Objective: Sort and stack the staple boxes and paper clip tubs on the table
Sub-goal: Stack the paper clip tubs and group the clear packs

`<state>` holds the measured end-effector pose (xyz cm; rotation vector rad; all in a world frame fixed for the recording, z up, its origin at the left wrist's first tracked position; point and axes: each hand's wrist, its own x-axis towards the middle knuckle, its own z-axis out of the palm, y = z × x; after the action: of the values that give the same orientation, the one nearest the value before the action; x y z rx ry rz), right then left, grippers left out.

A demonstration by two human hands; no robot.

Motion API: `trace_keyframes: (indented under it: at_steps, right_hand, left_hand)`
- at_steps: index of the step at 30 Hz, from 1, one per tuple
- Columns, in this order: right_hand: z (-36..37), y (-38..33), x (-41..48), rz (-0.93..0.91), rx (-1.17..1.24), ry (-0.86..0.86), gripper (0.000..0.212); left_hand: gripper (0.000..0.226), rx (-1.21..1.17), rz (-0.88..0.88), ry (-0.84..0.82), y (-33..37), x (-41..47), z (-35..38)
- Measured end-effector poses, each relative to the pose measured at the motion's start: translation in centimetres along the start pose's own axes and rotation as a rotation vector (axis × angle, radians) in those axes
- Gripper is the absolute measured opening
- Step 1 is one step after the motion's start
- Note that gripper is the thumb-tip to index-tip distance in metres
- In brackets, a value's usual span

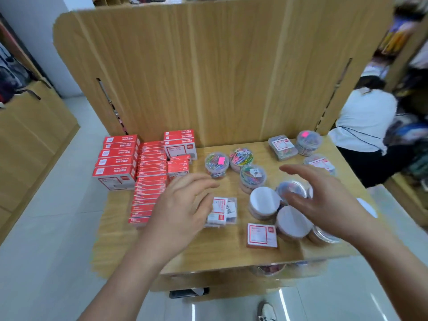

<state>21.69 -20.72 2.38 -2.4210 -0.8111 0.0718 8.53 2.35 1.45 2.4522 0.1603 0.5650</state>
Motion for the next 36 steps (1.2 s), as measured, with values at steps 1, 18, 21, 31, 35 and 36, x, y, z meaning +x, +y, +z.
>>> trace_keyframes:
  at_steps: [1, 18, 21, 31, 35, 36]
  right_hand:
    - [-0.4, 0.7, 0.4, 0.009, -0.005, 0.001, 0.047]
    - [-2.5, 13.9, 14.1, 0.034, -0.044, -0.204, 0.082]
    - [-1.7, 14.7, 14.8, 0.016, 0.004, -0.145, 0.077]
    - [-3.5, 17.1, 13.8, 0.174, 0.8, -0.142, 0.062]
    - [-3.5, 17.9, 13.8, 0.235, 1.237, -0.243, 0.066]
    - [-3.7, 17.9, 13.8, 0.256, 1.325, -0.268, 0.067]
  left_hand:
    - [0.024, 0.018, 0.025, -0.049, 0.3, 1.2, 0.6]
    - [0.056, 0.418, 0.067, -0.512, 4.6, 18.6, 13.6]
    - [0.069, 0.531, -0.038, -0.555, 5.5, 20.0, 16.6]
    - [0.063, -0.121, -0.242, -0.808, 5.7, 19.3, 15.4]
    - [0.04, -0.113, -0.335, -0.398, 6.7, 19.3, 14.4]
    - [0.032, 0.068, -0.299, -0.311, 6.7, 19.2, 13.5]
